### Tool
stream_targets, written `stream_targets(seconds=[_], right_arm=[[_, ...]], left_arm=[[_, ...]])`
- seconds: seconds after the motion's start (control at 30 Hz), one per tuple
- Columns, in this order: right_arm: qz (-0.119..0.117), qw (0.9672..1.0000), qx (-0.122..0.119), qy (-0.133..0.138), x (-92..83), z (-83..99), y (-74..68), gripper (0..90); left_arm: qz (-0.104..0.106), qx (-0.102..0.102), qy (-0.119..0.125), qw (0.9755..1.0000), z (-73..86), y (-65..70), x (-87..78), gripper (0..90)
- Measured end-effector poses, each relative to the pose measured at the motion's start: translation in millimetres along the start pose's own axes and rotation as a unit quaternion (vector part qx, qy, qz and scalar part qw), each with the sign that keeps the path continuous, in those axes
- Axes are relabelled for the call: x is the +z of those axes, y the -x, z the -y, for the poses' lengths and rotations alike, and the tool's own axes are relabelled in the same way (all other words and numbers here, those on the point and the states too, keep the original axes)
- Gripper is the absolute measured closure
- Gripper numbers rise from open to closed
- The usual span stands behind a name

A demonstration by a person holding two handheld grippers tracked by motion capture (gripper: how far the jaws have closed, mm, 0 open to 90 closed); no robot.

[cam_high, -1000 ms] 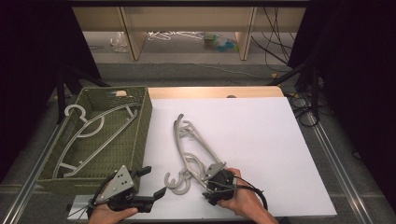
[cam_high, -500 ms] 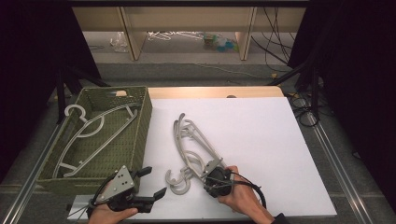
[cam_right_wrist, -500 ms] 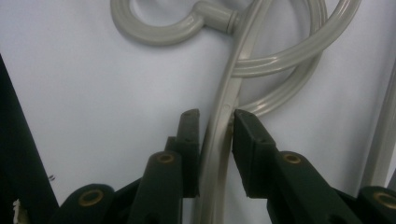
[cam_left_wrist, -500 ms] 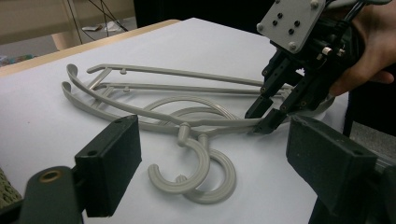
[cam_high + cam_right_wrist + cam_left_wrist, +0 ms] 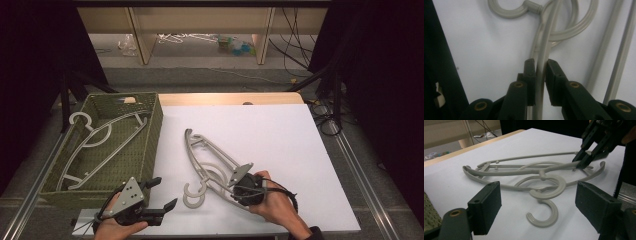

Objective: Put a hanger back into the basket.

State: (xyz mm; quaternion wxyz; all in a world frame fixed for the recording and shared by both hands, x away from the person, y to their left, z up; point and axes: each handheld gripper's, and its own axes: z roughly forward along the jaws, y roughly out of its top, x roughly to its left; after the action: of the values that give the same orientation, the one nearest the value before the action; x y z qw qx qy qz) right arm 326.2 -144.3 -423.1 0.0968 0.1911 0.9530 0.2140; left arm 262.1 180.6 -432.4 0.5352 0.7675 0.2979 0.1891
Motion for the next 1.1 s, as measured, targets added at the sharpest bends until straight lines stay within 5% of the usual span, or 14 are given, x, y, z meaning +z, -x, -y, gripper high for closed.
stream_targets(seconds=[0.13,0.17,0.4,0.5,0.53,0.57,0.6,0.67,0.8,0.83,0.9,1.03,1.07,1.1], right_arm=[[0.005,0.9999,-0.012,0.003,-11.8,10.0,9.9,82.3],[0.0,0.9998,-0.017,0.009,-18.9,16.5,15.4,82.4],[-0.015,0.9986,-0.046,0.022,-32.8,28.3,17.8,82.4],[-0.023,0.9981,-0.053,0.023,-36.5,31.5,15.5,82.4],[-0.023,0.9981,-0.053,0.023,-36.5,31.5,15.5,82.4],[-0.024,0.9979,-0.053,0.026,-38.6,33.2,15.5,82.4],[-0.025,0.9977,-0.056,0.029,-39.0,33.8,16.1,82.4],[-0.023,0.9977,-0.057,0.03,-39.9,34.7,16.0,82.4],[-0.033,0.9968,-0.065,0.031,-43.4,36.0,14.6,82.3],[-0.033,0.9968,-0.065,0.031,-43.4,36.0,14.6,82.3],[-0.028,0.997,-0.065,0.033,-45.7,35.2,13.8,82.3],[-0.031,0.9966,-0.069,0.032,-45.8,34.6,12.2,82.1],[-0.032,0.9965,-0.07,0.032,-45.9,34.3,12.0,82.1],[-0.034,0.9964,-0.07,0.034,-46.1,34.0,12.1,82.0]], left_arm=[[-0.011,0.019,0.0,0.9998,-8.2,2.0,11.2,22.8],[-0.016,0.043,0.002,0.999,-15.3,2.2,21.2,24.1],[-0.008,0.085,-0.062,0.9944,-35.3,3.5,63.0,29.0],[0.003,0.116,-0.096,0.9886,-43.8,0.8,92.8,30.5],[0.003,0.116,-0.096,0.9886,-43.8,0.8,92.8,30.8],[0.023,0.136,-0.126,0.9824,-43.6,1.2,104.6,31.3],[0.028,0.145,-0.132,0.9802,-42.7,1.8,109.7,32.1],[0.031,0.153,-0.128,0.9794,-41.7,2.1,114.1,34.2],[0.046,0.19,-0.141,0.9706,-38.8,5.2,125.3,35.9],[0.046,0.19,-0.141,0.9706,-38.8,5.2,125.3,36.2],[0.049,0.218,-0.155,0.9623,-37.7,7.0,130.7,36.0],[0.054,0.237,-0.15,0.9582,-37.7,9.4,136.9,37.7],[0.059,0.245,-0.155,0.9552,-38.4,10.8,138.6,37.7],[0.078,0.243,-0.15,0.9552,-37.6,11.8,142.9,39.3]])
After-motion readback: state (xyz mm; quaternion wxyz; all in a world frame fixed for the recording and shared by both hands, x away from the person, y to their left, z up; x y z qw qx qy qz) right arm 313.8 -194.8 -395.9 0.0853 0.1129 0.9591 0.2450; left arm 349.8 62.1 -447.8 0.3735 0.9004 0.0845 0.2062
